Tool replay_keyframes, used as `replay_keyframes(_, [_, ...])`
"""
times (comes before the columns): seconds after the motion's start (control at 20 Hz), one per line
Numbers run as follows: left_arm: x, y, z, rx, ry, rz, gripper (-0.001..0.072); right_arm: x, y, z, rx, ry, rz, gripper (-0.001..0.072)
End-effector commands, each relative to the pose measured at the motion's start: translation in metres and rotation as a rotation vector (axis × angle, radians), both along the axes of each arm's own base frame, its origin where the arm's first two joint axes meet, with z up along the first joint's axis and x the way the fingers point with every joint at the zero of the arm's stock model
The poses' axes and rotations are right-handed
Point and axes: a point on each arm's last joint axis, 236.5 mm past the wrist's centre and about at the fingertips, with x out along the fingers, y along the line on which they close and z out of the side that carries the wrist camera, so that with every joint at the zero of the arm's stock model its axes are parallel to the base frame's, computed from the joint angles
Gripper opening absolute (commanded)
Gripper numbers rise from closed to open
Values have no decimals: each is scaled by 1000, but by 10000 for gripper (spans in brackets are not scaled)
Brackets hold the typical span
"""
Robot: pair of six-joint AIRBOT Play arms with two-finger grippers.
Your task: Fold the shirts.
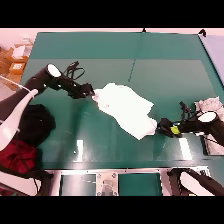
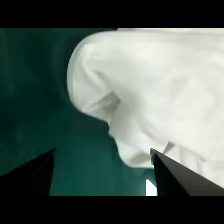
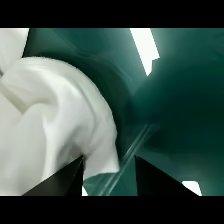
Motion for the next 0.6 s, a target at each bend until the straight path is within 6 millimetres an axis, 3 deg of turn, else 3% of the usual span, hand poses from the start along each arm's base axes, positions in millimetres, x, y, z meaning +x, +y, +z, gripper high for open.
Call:
replay_keyframes(0.0, [31, -21, -15, -160, -54, 95, 670, 17, 26, -12, 125, -40, -22, 372])
replay_keyframes(0.1, [34, -24, -23, -182, -41, 112, 668, 23, 35, -19, 164, -40, -17, 368])
replay_keyframes(0.15, [33, -27, -25, -201, -25, 122, 547, 26, 38, -21, 183, -46, -12, 320])
replay_keyframes(0.25, [35, -31, -22, -224, -45, 108, 60, 33, 39, -19, 192, -79, 10, 112])
replay_keyframes(0.3, [38, -32, -16, -239, -57, 111, 19, 38, 38, -16, 188, -100, 26, 17])
replay_keyframes(0.4, [44, -35, 6, -269, -78, 71, 18, 52, 35, -4, 181, -139, 40, 14])
replay_keyframes(0.5, [52, -38, 55, -319, -134, -2, 17, 78, 26, 22, 190, -205, 53, 12])
replay_keyframes(0.55, [60, -35, 92, -336, -194, -18, 17, 95, 19, 46, 204, -253, 65, 12])
